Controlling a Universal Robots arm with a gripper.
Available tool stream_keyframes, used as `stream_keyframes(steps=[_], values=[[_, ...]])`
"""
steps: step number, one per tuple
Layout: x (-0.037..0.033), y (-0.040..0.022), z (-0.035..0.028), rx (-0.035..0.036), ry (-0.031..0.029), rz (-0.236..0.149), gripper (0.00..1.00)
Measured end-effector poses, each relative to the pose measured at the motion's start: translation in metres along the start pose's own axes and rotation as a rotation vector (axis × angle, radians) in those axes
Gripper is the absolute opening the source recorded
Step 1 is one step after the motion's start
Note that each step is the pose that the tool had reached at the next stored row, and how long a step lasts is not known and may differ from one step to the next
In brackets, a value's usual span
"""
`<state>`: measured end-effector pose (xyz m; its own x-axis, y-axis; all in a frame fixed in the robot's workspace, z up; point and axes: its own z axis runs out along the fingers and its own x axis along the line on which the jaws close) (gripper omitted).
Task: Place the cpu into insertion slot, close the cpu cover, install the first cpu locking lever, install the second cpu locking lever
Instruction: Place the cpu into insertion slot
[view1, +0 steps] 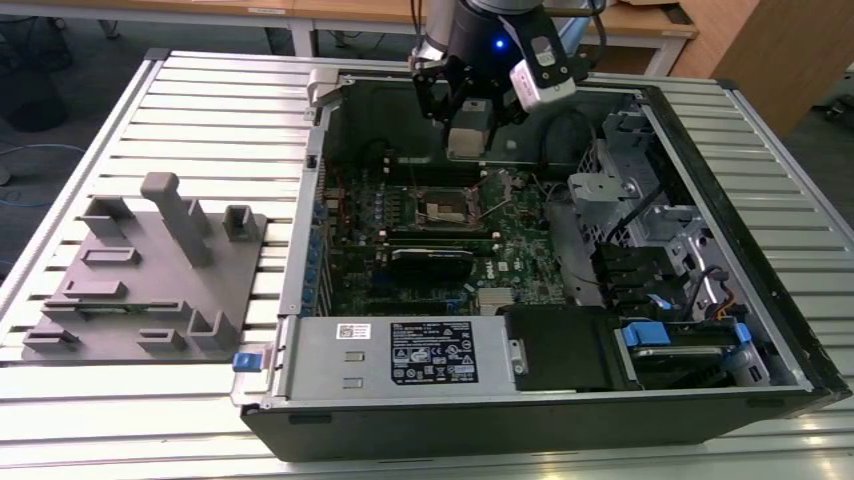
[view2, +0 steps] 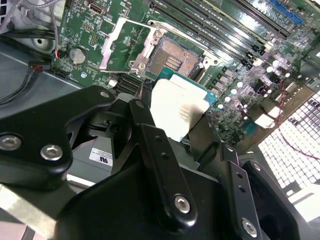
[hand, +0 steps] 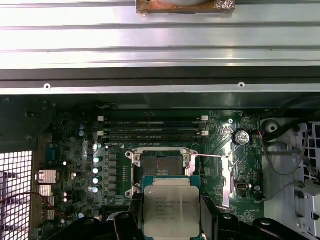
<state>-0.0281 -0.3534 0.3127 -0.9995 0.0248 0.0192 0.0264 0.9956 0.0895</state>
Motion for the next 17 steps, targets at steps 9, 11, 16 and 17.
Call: stream_keyframes(steps=[9, 11, 16, 17], values=[[-0.0001, -0.0005, 0.0049, 0.0006, 0.0003, 0.000, 0.54], [-0.0001, -0.0005, 0.0050, 0.0007, 0.0003, 0.000, 0.54], [-0.0002, -0.0009, 0.0089, 0.0005, 0.0001, 0.000, 0.54], [-0.0002, -0.0009, 0.0099, 0.0004, 0.0001, 0.000, 0.54]])
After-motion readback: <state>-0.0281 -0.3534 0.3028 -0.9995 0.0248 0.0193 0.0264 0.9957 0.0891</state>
